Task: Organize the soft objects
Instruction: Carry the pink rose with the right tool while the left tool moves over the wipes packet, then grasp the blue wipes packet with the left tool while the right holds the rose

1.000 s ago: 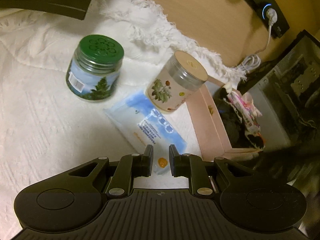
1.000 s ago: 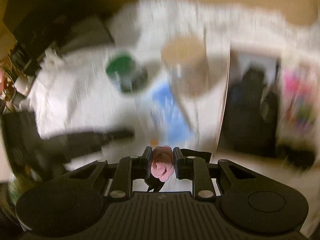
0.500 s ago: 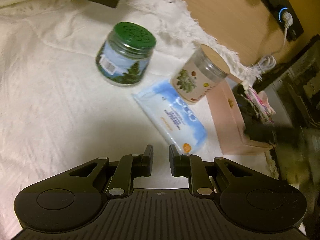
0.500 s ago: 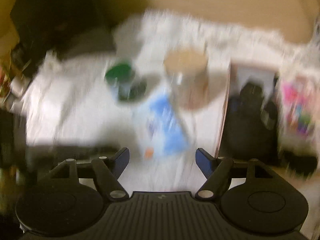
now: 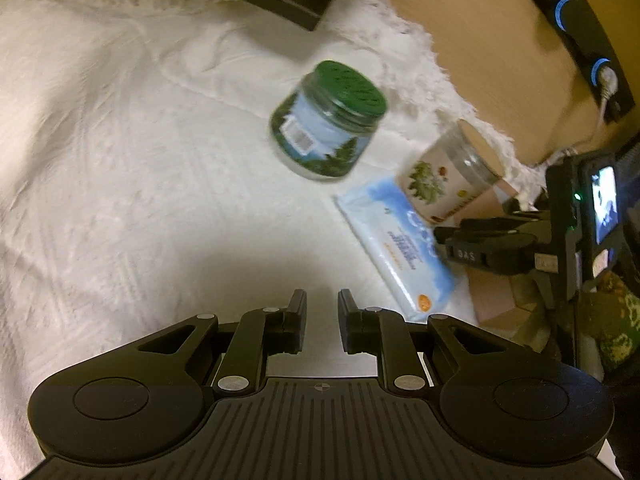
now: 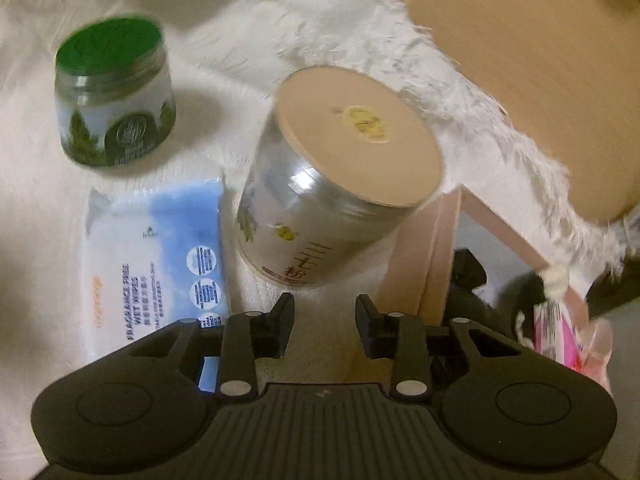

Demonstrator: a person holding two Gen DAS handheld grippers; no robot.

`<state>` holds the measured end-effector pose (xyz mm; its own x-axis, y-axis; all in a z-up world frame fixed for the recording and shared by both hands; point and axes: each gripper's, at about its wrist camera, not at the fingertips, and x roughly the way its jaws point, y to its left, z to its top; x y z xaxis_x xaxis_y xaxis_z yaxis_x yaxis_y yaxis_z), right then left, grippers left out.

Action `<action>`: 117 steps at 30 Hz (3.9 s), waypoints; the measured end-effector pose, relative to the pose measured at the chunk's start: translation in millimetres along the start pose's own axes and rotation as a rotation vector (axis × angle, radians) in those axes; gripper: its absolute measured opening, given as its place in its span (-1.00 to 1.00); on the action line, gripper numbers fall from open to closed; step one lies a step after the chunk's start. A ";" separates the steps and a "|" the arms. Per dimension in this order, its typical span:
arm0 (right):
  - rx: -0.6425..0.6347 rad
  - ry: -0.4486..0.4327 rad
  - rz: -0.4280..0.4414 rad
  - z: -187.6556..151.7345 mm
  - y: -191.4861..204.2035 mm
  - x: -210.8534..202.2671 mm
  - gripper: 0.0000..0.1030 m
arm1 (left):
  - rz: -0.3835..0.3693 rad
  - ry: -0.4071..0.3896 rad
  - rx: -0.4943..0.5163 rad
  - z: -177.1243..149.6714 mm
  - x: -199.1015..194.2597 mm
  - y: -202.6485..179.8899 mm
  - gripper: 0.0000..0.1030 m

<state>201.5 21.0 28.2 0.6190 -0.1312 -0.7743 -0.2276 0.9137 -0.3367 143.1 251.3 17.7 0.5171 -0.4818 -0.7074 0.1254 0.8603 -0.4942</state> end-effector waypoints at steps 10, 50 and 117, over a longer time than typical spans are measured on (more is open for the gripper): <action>0.074 0.055 0.265 -3.5 7.7 -18.8 -0.43 | -0.005 -0.008 0.016 1.9 -3.4 -3.2 -0.64; 0.641 -0.109 0.211 -191.8 -61.8 -52.5 0.70 | 0.101 0.012 0.565 -13.8 45.9 -109.4 -0.42; 0.357 -0.188 0.215 -142.2 25.8 -65.2 -0.35 | 0.172 -0.003 0.528 -27.9 40.9 -74.9 0.58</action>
<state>48.4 -1.6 -6.1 0.7193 0.1182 -0.6846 -0.1130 0.9922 0.0526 131.2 162.5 11.7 0.5698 -0.3273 -0.7538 0.4463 0.8935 -0.0505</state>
